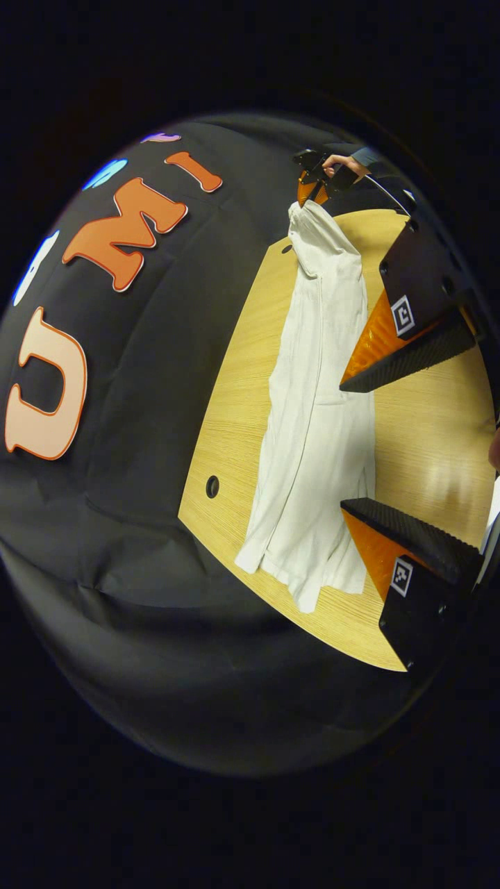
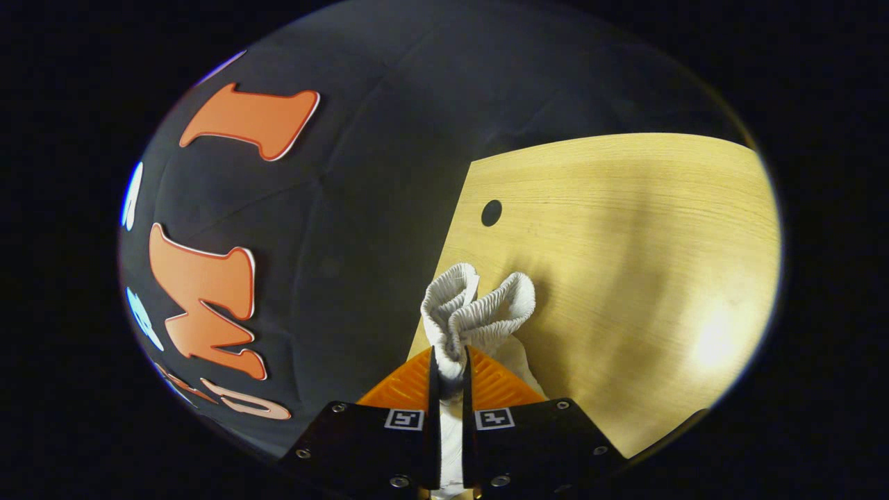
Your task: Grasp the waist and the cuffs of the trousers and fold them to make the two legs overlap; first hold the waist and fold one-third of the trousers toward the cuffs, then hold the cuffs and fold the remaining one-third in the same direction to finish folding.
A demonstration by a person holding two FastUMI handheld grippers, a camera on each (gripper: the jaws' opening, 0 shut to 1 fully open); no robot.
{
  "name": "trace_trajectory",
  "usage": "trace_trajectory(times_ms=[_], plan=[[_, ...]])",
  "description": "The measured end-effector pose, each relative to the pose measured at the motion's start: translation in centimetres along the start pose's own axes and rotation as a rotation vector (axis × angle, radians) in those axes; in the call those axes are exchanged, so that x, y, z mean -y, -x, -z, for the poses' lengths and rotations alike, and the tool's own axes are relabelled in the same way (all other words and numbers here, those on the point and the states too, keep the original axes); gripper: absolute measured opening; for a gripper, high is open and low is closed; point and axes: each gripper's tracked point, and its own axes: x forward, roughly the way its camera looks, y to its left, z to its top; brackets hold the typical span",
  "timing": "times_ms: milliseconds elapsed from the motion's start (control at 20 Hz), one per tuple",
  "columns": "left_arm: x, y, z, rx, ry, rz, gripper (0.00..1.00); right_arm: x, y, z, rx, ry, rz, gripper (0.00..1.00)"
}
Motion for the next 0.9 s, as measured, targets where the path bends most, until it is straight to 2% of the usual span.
trace_trajectory(times_ms=[200, 300, 900], plan=[[-1.7, -1.5, 0.6, -0.022, 0.025, 0.009, 0.97, -3.4, 0.7, 2.6, -0.012, 0.027, -0.054, 0.12], [-2.9, -1.8, 0.7, -0.031, 0.037, 0.010, 1.00, -4.9, 0.9, 4.4, -0.022, 0.045, -0.074, 0.12], [-9.2, -4.2, 1.2, -0.077, 0.146, 0.020, 0.99, -9.3, -0.4, 16.6, -0.117, 0.125, -0.097, 0.12]])
